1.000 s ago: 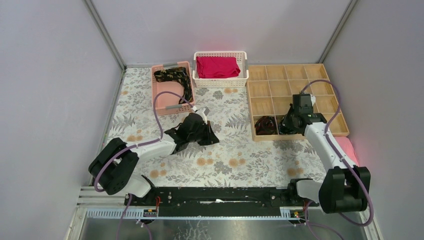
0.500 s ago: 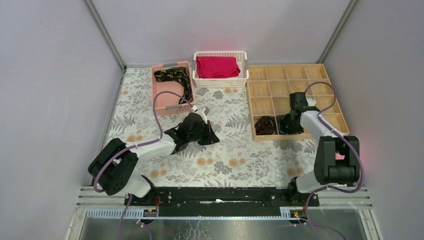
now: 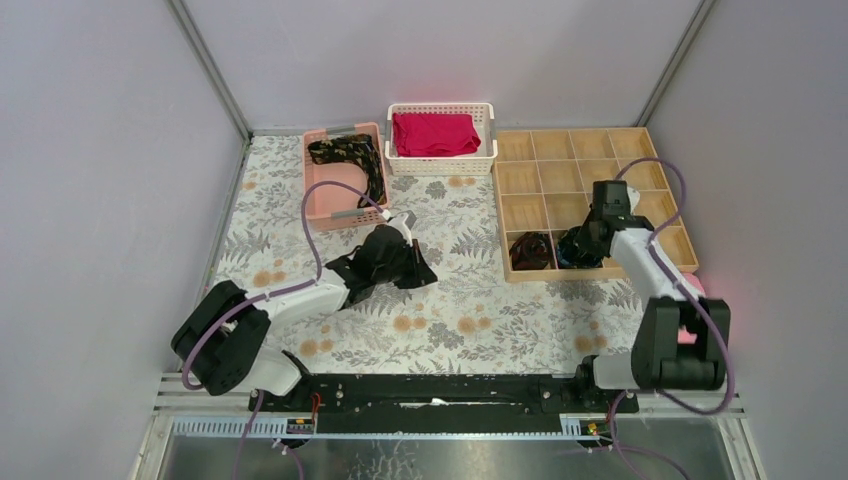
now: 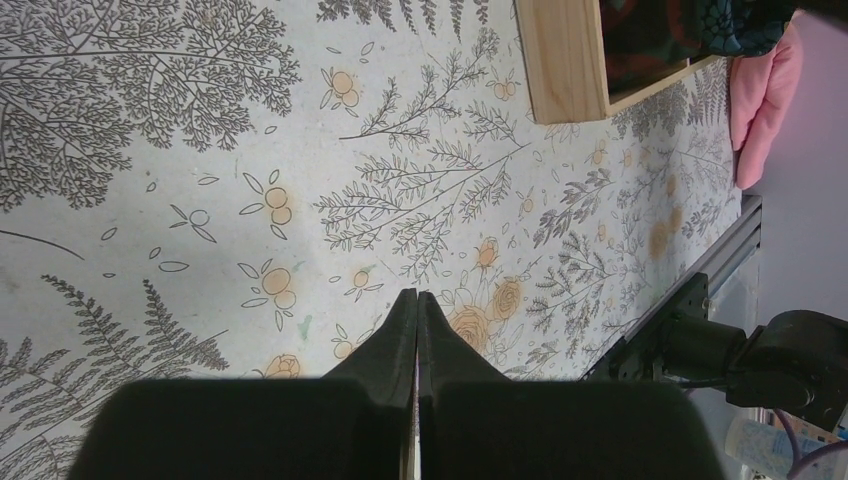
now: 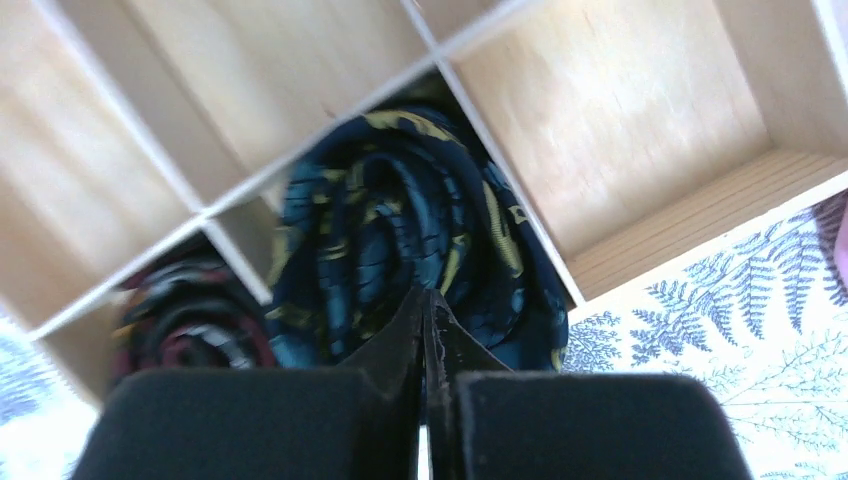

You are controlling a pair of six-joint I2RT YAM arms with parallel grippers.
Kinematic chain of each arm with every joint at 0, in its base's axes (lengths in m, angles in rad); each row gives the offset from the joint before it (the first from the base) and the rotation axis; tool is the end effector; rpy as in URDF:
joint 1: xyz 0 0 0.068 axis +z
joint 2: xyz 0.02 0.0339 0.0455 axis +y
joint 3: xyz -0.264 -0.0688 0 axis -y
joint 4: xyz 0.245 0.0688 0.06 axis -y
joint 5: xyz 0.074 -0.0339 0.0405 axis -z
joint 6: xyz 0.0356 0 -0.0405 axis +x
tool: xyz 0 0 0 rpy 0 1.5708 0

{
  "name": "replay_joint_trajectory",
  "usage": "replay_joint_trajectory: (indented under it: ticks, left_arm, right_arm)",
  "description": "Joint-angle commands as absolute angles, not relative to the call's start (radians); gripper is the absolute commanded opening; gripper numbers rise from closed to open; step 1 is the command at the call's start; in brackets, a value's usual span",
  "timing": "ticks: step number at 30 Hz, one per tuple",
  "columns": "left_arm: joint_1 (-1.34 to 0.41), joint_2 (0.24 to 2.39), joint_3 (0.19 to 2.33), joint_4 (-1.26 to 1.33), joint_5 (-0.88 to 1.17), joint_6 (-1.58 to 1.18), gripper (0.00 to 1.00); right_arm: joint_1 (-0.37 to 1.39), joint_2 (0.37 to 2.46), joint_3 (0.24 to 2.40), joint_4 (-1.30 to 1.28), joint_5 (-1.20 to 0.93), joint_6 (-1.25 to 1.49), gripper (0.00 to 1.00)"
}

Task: Roll the ties
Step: Place the tie in the storage box, then reset both arms

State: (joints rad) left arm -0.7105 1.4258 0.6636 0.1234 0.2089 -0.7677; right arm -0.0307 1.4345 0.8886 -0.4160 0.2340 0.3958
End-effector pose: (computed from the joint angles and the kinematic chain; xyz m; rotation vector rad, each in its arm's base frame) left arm 0.2134 -0.1933 0.1841 0.0578 2.4001 -0.9980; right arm 0.2864 -0.0171 0.2100 0.6191 2.4228 -0.1463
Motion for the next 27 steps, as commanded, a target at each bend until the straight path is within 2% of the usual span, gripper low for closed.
replay_joint_trajectory:
  ticks: [1, 4, 8, 10, 12, 16, 19, 27]
  left_arm:
    - [-0.704, 1.391, 0.683, 0.108, 0.158, -0.737, 0.00]
    - [-0.704, 1.385, 0.686, 0.105, 0.146, -0.735, 0.00]
    - [-0.704, 1.385, 0.701, 0.080, 0.137, -0.732, 0.00]
    - [-0.704, 1.376, 0.702, 0.071, 0.130, -0.732, 0.00]
    - [-0.704, 1.362, 0.696, 0.064, 0.117, -0.732, 0.00]
    - [-0.704, 1.346, 0.699, 0.038, 0.093, -0.726, 0.00]
    - [-0.704, 1.345, 0.702, 0.033, 0.089, -0.724, 0.00]
    - [-0.704, 1.354, 0.705, 0.030, 0.084, -0.726, 0.00]
  right_arm:
    - [-0.028, 1.255, 0.957, -0.382, 0.114, 0.371, 0.00]
    - [-0.029, 1.177, 0.973, -0.371, 0.075, 0.378, 0.01]
    - [-0.029, 1.146, 1.005, -0.390, 0.052, 0.377, 0.14]
    - [-0.029, 1.144, 1.005, -0.382, 0.034, 0.370, 0.24]
    - [-0.029, 1.137, 0.995, -0.357, 0.022, 0.369, 0.39]
    - [-0.029, 1.128, 0.980, -0.321, 0.018, 0.370, 0.80]
    - [-0.028, 1.134, 0.983, -0.321, 0.019, 0.369, 0.98]
    - [-0.029, 1.149, 0.983, -0.324, 0.026, 0.366, 1.00]
